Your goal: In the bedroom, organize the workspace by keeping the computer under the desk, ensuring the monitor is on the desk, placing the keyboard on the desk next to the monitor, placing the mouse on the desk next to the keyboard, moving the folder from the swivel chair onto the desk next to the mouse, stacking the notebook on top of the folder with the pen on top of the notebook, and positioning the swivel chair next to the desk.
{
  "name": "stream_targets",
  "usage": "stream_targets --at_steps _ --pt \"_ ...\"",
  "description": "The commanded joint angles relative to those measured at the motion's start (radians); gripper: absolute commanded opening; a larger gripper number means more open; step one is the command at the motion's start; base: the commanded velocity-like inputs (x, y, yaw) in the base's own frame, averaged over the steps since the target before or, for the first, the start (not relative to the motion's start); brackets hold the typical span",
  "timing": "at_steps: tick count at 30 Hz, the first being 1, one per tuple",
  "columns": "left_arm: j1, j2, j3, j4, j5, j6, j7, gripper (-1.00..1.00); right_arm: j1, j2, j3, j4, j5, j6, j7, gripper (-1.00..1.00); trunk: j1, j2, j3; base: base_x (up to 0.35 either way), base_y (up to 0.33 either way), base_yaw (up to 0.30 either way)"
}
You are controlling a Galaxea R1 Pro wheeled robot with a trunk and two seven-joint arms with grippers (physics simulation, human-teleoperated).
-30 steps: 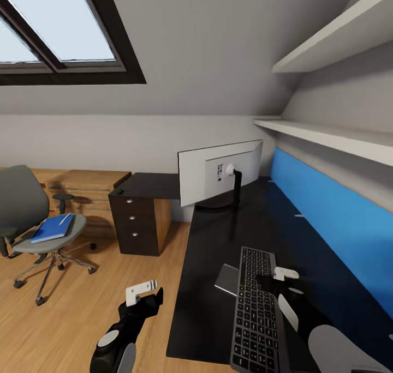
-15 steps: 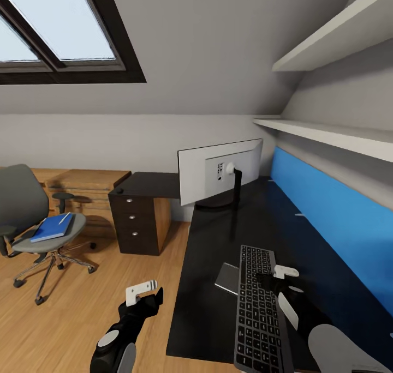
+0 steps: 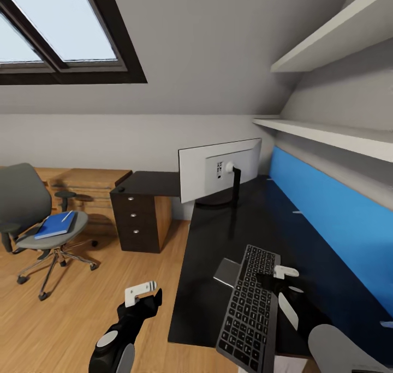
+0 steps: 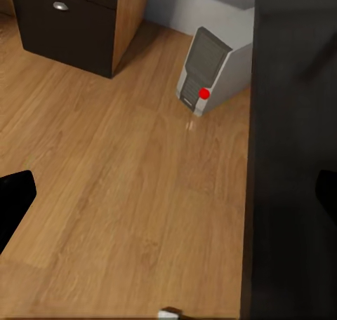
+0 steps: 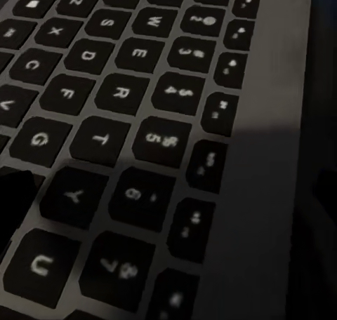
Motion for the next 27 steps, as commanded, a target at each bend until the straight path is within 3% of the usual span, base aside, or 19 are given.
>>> stream_targets --at_steps 1,15,25,27 --pt "-0.001 0.0 -0.001 -0.002 0.01 0.003 0.009 1.0 0.001 0.0 0.002 0.019 -0.011 0.005 -0.003 1.0 0.0 -0.001 -0.001 -0.047 0.0 0.0" --pt "-0.001 0.0 -0.003 0.005 0.011 0.004 0.009 1.0 0.001 0.0 0.002 0.019 -0.011 0.001 -0.003 1.0 0.0 -0.001 -0.001 -0.007 0.0 0.0" --pt "-0.001 -0.001 -0.005 0.012 0.01 0.003 0.011 1.0 0.001 -0.001 -0.003 0.008 -0.012 -0.059 -0.003 1.0 -0.038 0.069 0.03 0.0 0.0 0.0" --pt "-0.001 -0.001 -0.005 0.014 0.01 0.003 0.011 1.0 0.002 -0.004 -0.003 -0.044 -0.015 -0.079 0.0 1.0 -0.046 0.083 0.036 0.0 0.0 0.0"
